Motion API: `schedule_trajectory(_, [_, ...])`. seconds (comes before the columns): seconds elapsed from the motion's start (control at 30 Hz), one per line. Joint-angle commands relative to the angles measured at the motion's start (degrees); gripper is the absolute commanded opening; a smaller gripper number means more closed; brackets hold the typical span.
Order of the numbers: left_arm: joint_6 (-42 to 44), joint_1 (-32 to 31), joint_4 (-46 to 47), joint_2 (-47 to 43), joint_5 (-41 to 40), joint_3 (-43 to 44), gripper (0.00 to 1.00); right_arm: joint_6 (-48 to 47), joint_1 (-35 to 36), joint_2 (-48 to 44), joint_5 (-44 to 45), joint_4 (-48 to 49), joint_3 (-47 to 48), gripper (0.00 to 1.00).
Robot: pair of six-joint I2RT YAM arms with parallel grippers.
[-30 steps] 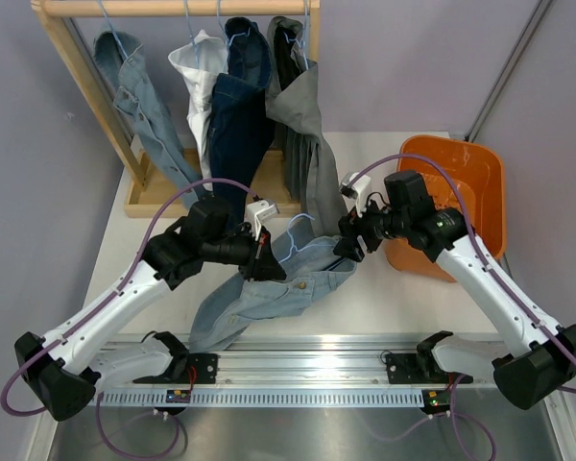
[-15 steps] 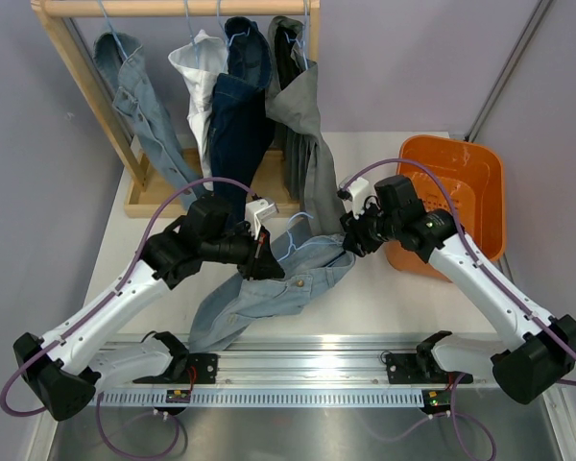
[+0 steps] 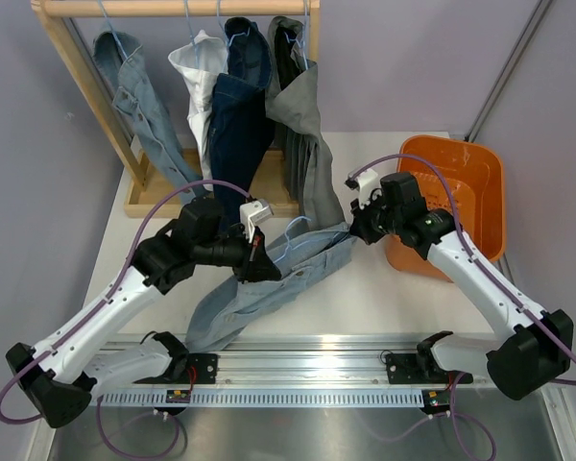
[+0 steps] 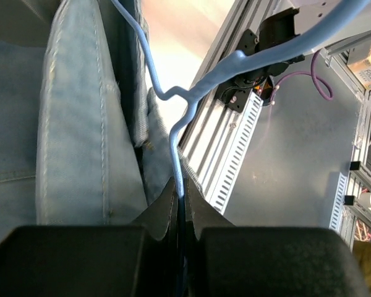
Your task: Remove the skirt from the hanger
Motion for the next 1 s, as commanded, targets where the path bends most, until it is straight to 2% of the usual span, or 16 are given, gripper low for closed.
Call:
schedule_trajectory(0.0, [1.1, -0.3, 2.4, -4.5, 6.4, 2.0, 0.00, 0.1, -5.3, 1.0, 5.4, 6.5, -0.2, 0.00])
schedule_trajectory(0.4, [4.1, -0.2, -3.4, -5.1, 8.7, 4.0, 0.00, 4.1, -15.7, 6.1, 0.8, 11.1, 0.8, 0.00])
schedule_trajectory(0.57, [5.5, -0.2, -7.0, -4.1, 9.5, 4.0, 0.00, 7.5, -21.0, 6.9, -10.3, 10.0, 4.4, 0.00])
schedule_trajectory(0.67, [7.0, -0.2, -8.7, -2.6, 9.7, 3.8, 0.00, 8.7, -21.5, 4.9, -16.0, 12.1, 5.0, 0.00])
schedule_trajectory(0.87, [7.7, -0.2, -7.4, -1.6, 10.9, 4.5, 0.00, 14.1, -21.4, 6.3, -14.6, 13.1, 6.7, 0.00])
schedule_trajectory(0.97, [8.6, -0.2, -8.8, -0.4, 11.0, 5.2, 0.00, 17.2, -21.4, 7.1, -16.7, 13.1, 7.1, 0.00])
